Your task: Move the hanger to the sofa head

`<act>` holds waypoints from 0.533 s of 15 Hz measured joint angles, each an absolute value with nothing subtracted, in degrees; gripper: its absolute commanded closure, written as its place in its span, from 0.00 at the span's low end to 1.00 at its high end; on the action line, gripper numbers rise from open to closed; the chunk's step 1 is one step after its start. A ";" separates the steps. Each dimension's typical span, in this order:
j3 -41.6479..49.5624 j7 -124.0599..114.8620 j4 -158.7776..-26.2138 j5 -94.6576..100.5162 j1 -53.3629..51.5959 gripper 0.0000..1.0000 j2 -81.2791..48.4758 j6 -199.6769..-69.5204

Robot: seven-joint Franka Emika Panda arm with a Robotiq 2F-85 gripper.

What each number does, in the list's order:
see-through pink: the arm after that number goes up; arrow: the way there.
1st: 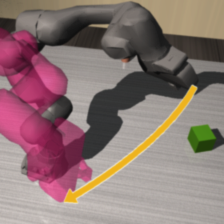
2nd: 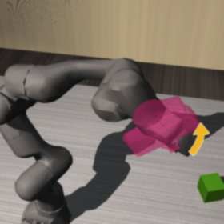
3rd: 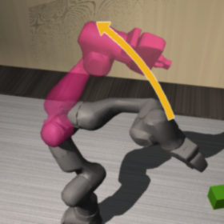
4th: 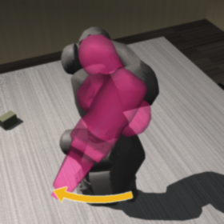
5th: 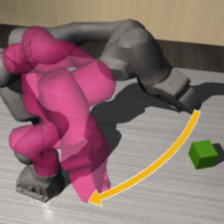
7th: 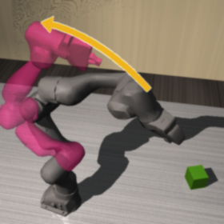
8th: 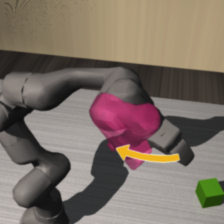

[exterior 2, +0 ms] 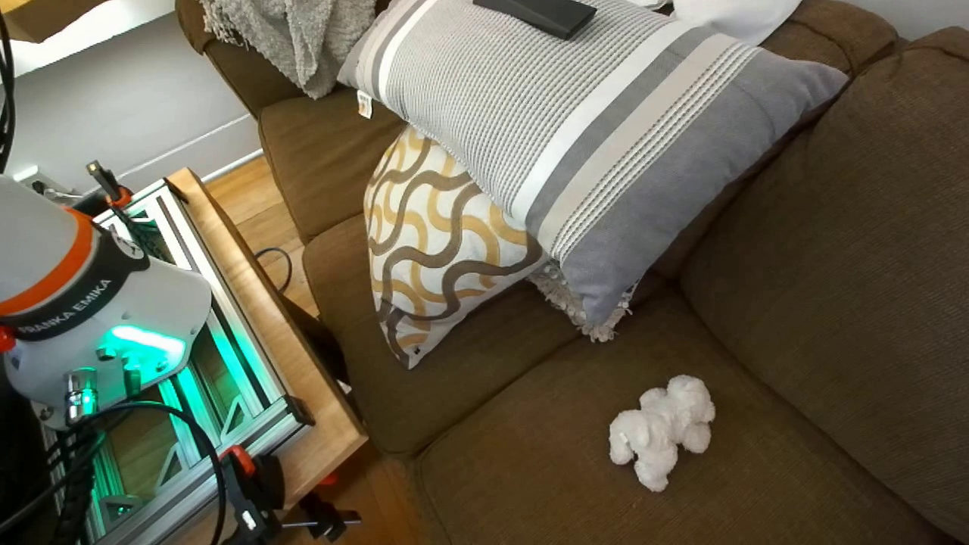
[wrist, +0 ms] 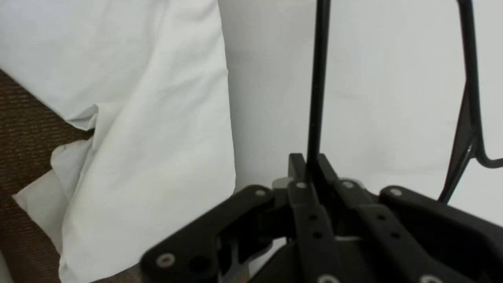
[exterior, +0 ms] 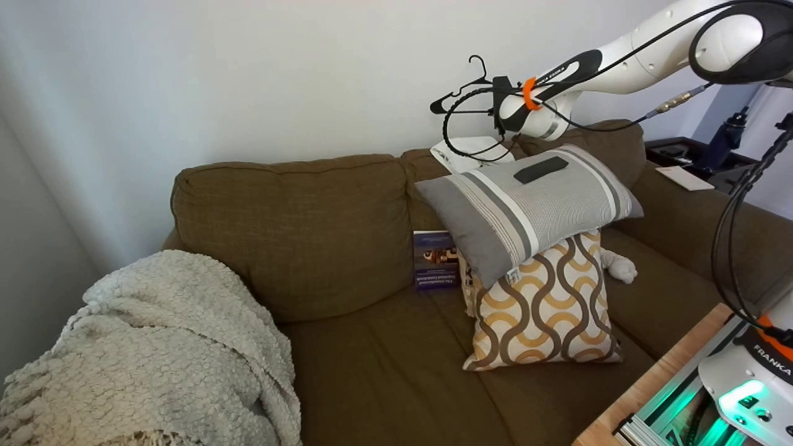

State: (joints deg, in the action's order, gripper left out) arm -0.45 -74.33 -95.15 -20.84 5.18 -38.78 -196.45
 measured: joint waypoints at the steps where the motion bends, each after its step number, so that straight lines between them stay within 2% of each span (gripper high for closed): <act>1: -1.34 -74.33 -93.16 -20.64 6.24 0.98 -40.15 -196.00; 8: -2.22 -68.98 -78.96 -18.41 8.38 0.98 -48.78 -188.06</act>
